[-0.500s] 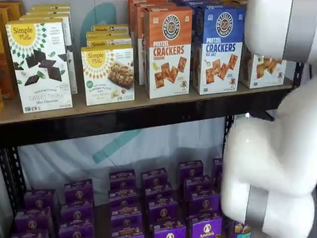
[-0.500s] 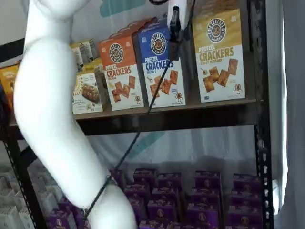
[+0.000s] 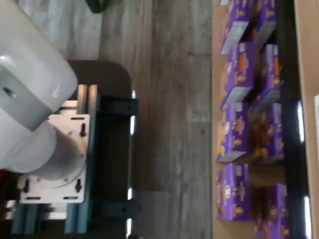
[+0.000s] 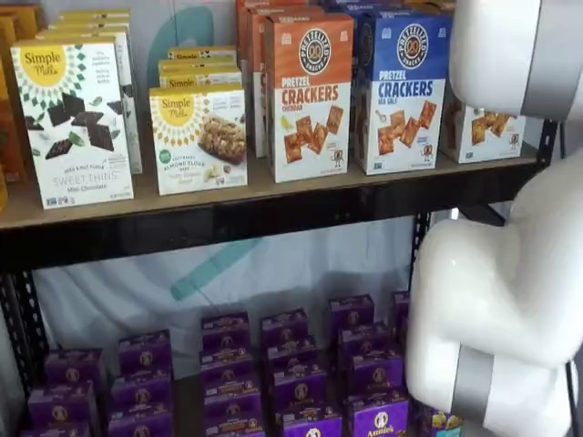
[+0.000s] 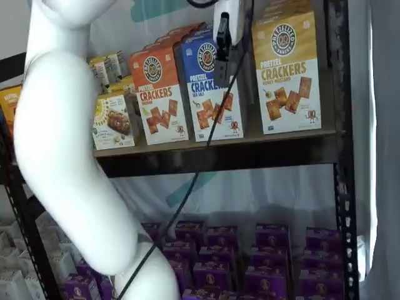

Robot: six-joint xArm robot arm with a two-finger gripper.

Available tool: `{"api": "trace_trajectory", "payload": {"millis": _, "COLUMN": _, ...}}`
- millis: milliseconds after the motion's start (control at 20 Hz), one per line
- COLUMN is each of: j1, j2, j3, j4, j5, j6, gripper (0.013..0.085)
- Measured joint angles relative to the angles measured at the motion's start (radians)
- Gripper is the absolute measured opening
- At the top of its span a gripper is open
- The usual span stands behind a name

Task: Retrieve the yellow and white box located on the top shelf, the sixth one from the left

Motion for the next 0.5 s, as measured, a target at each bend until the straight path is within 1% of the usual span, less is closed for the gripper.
{"api": "trace_trajectory", "payload": {"millis": 250, "j1": -0.046, "j2": -0.025, "j3": 0.026, "j4": 0.084, "j5": -0.037, "j6": -0.003, "gripper": 0.0850}}
{"api": "trace_trajectory", "payload": {"millis": 400, "j1": -0.087, "j2": -0.035, "j3": 0.032, "j4": 0.158, "j5": -0.057, "j6": -0.003, "gripper": 0.0850}}
{"api": "trace_trajectory", "payload": {"millis": 500, "j1": -0.124, "j2": -0.044, "j3": 0.040, "j4": 0.221, "j5": -0.081, "j6": -0.003, "gripper": 0.0850}}
